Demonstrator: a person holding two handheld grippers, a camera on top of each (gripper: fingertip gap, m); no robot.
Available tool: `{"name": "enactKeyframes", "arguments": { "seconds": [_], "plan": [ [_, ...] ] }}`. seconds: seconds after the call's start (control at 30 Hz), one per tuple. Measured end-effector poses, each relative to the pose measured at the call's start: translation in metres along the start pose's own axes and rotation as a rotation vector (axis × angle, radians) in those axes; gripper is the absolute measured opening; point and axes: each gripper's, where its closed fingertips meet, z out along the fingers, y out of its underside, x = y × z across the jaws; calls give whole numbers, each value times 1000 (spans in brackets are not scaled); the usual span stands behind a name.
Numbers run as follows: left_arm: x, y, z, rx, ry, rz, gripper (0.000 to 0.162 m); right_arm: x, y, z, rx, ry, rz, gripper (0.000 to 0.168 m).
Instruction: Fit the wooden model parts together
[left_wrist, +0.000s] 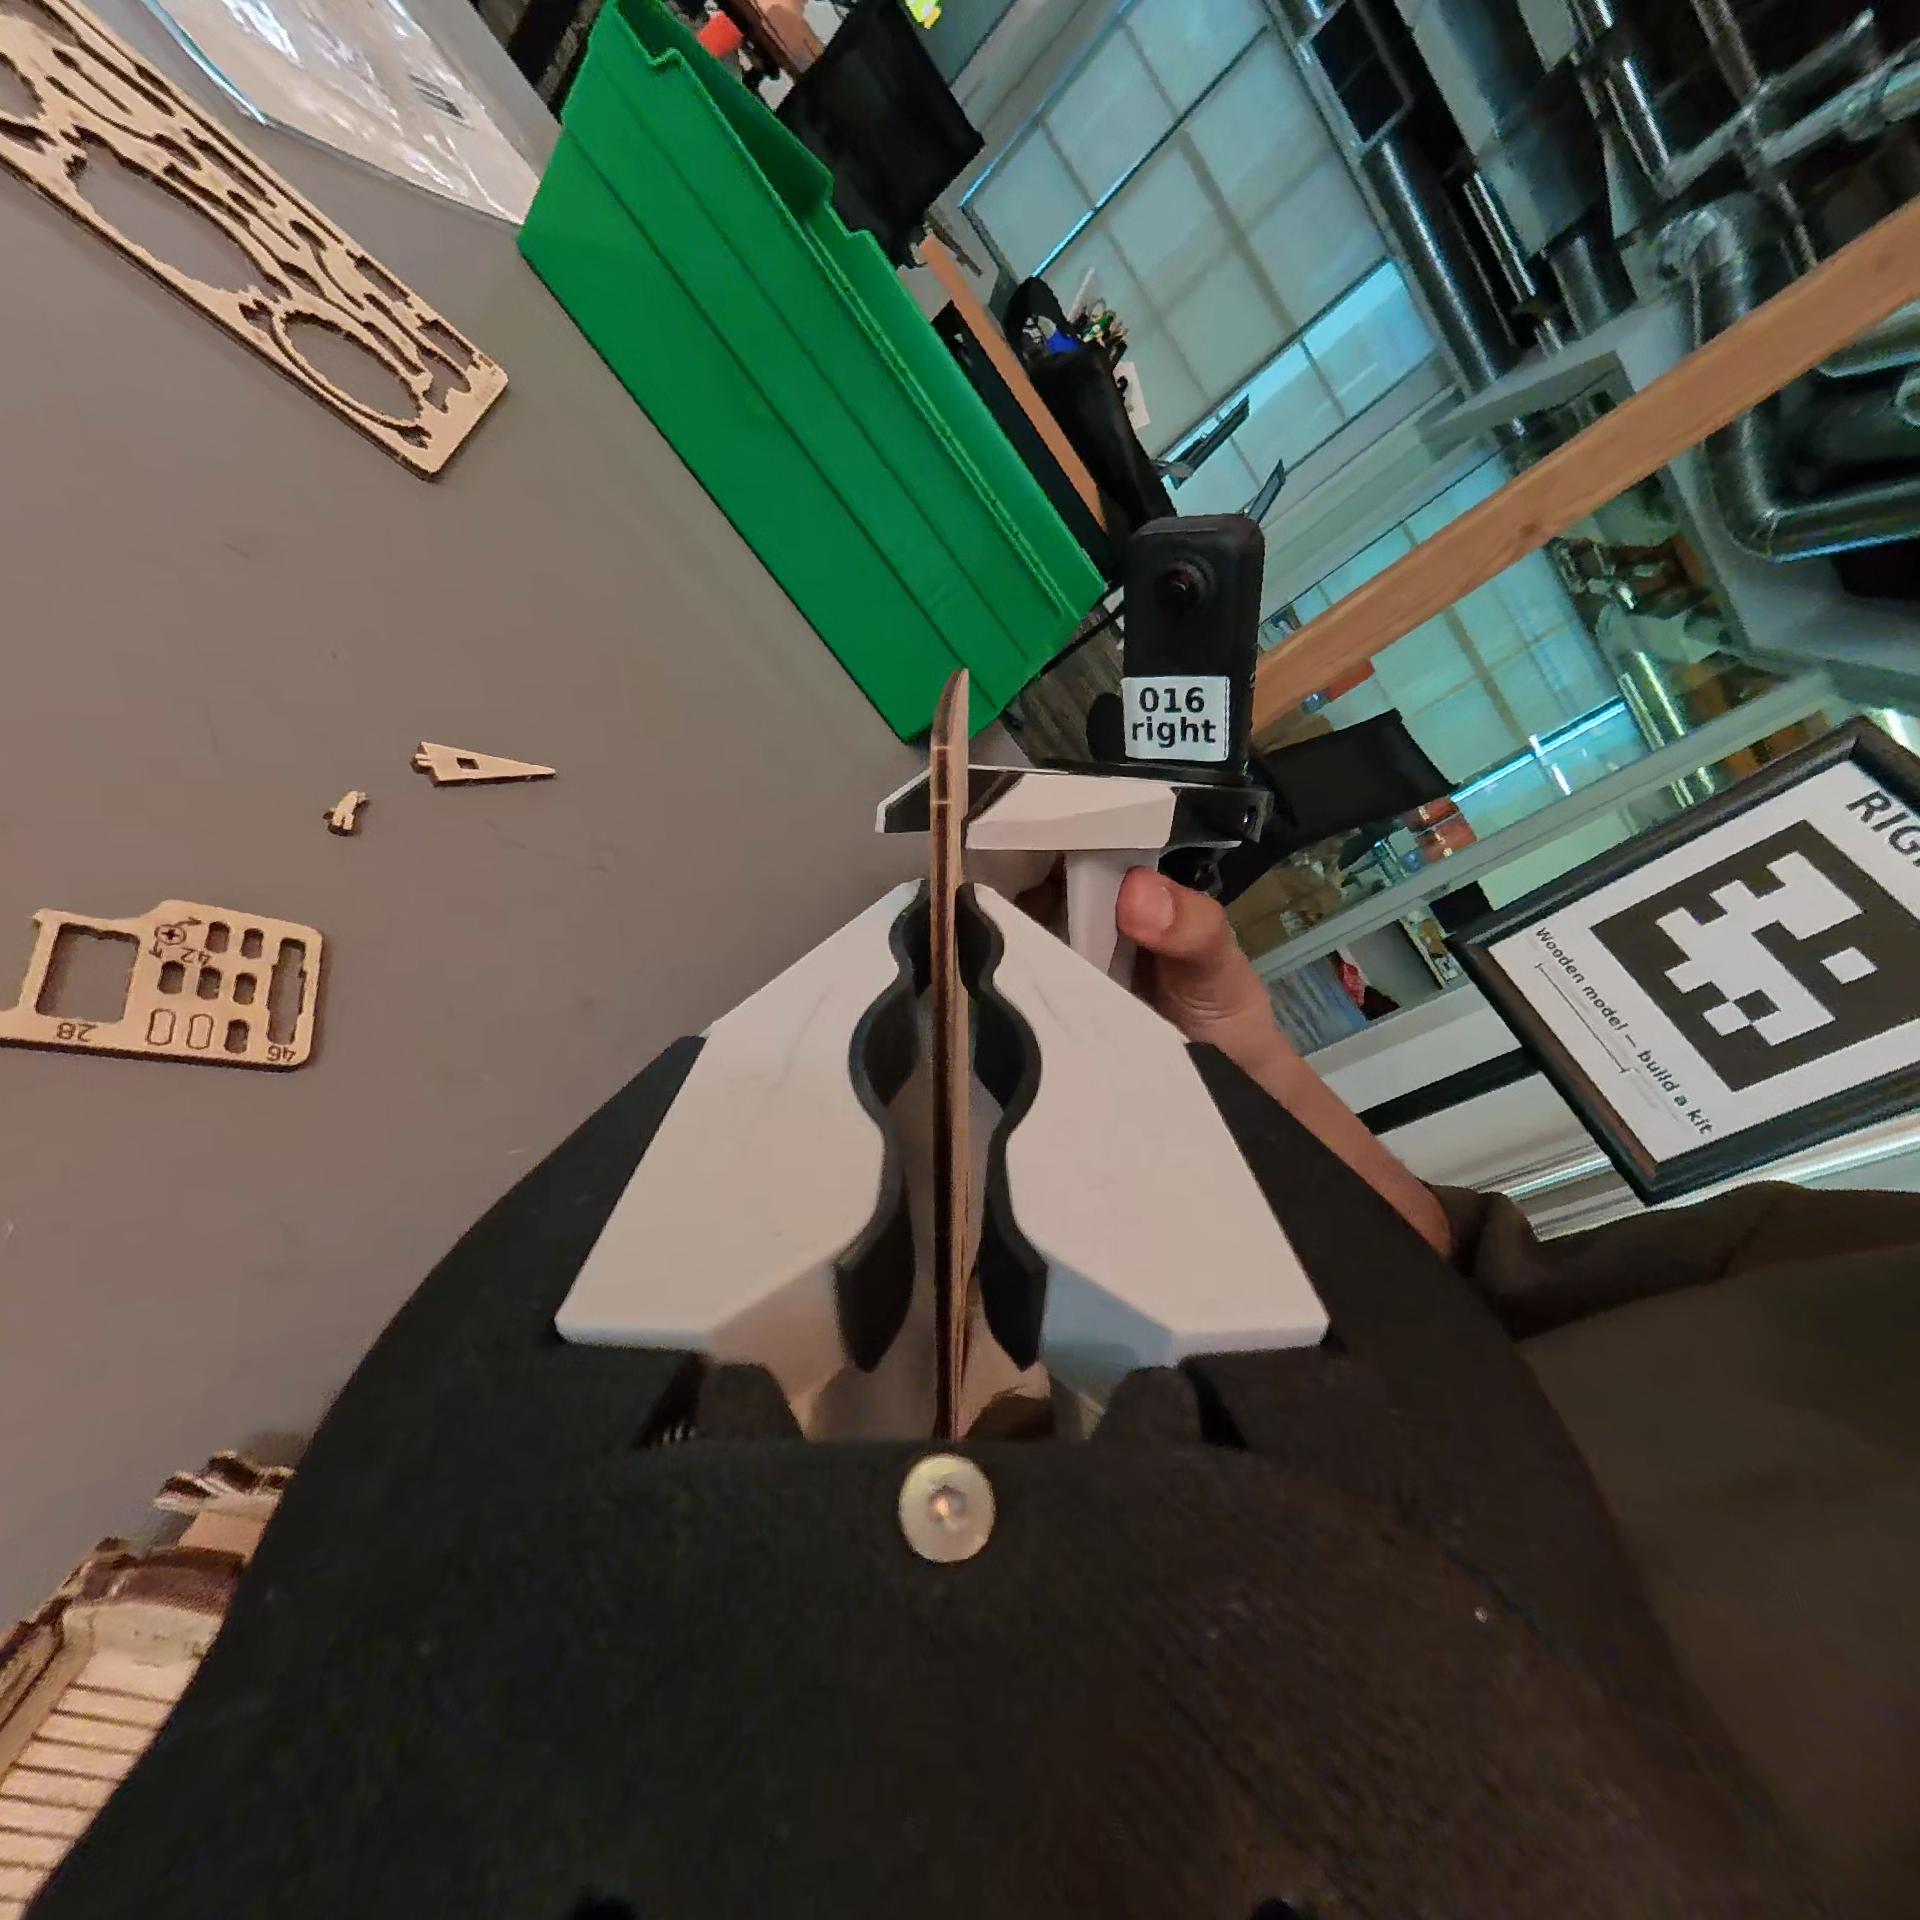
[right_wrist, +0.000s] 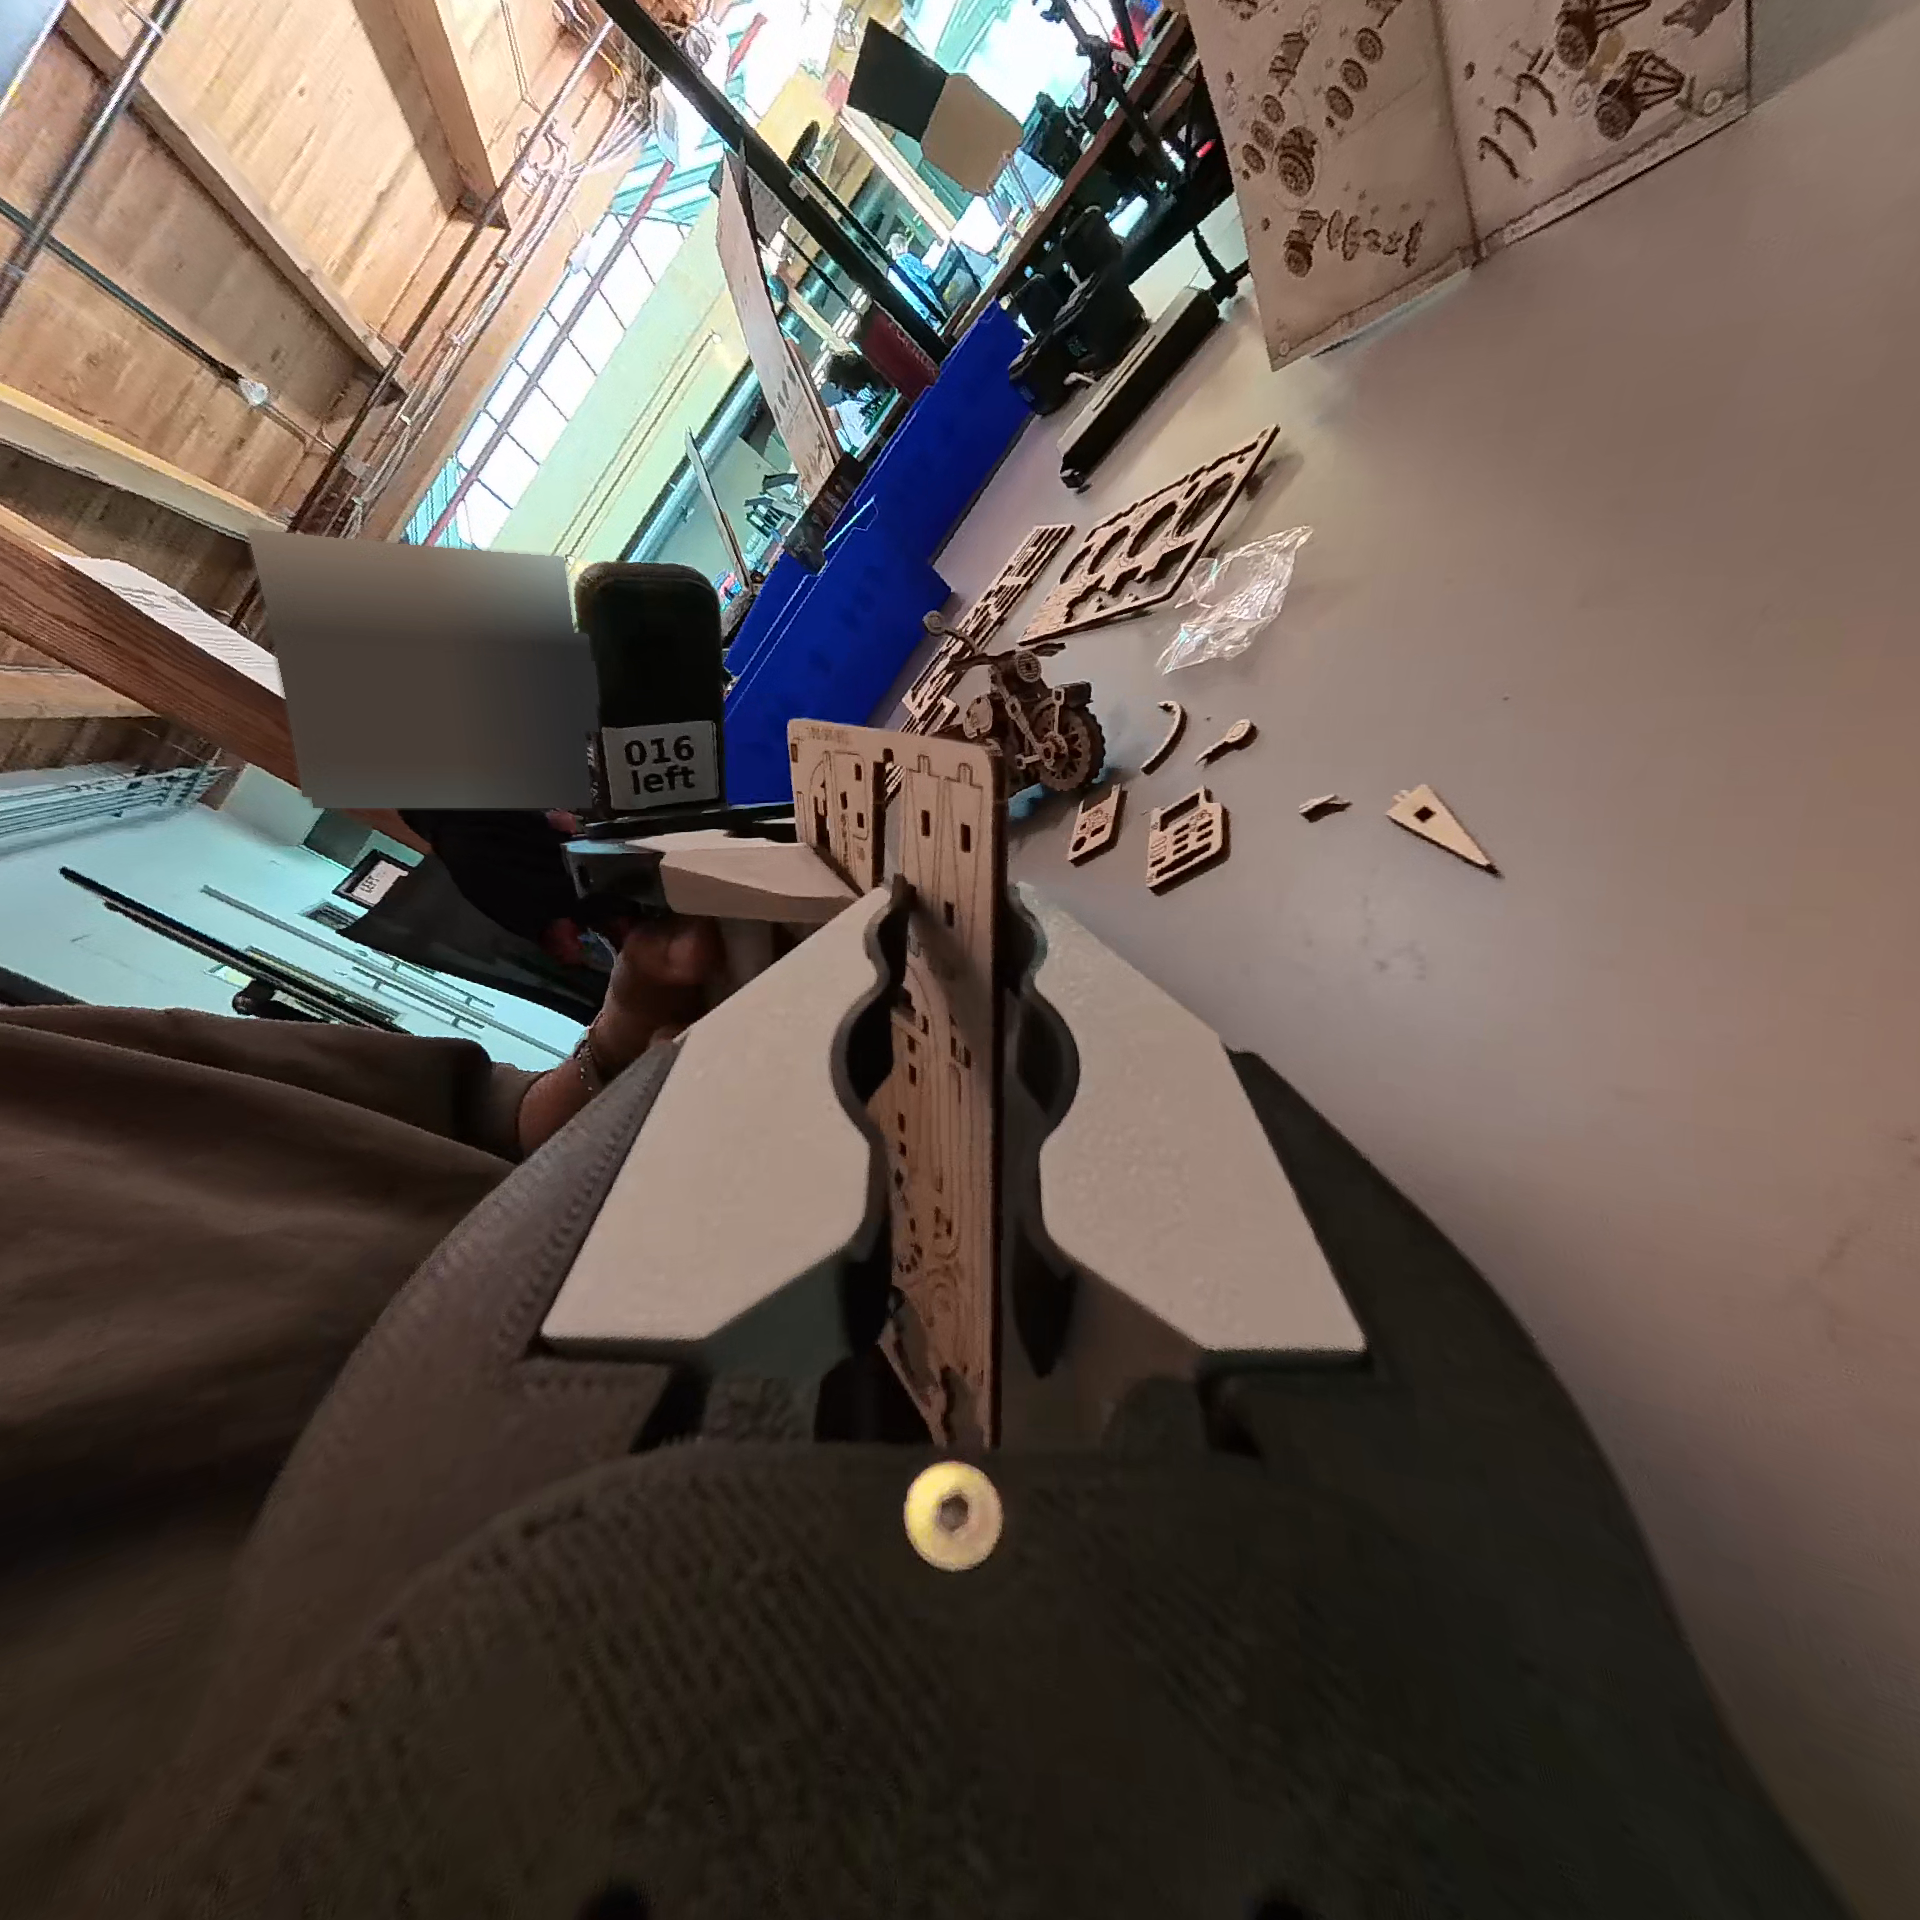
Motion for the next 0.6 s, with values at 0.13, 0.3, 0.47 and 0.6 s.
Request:
{"name": "enactKeyframes", "arguments": {
  "seconds": [0.13,0.3,0.47,0.6],
  "plan": [
    [1,1,-1,-3,-8,30,0,-1,2,-1,-16,-20,30,15],
    [0,5,1,-13,-28,48,0,1,6,-2,-49,-3,2,16],
    [-2,7,2,-23,-82,119,0,6,6,-1,-58,72,-70,19],
    [-6,8,2,-14,-88,93,1,10,7,-1,-62,126,-96,20]
  ]
}}
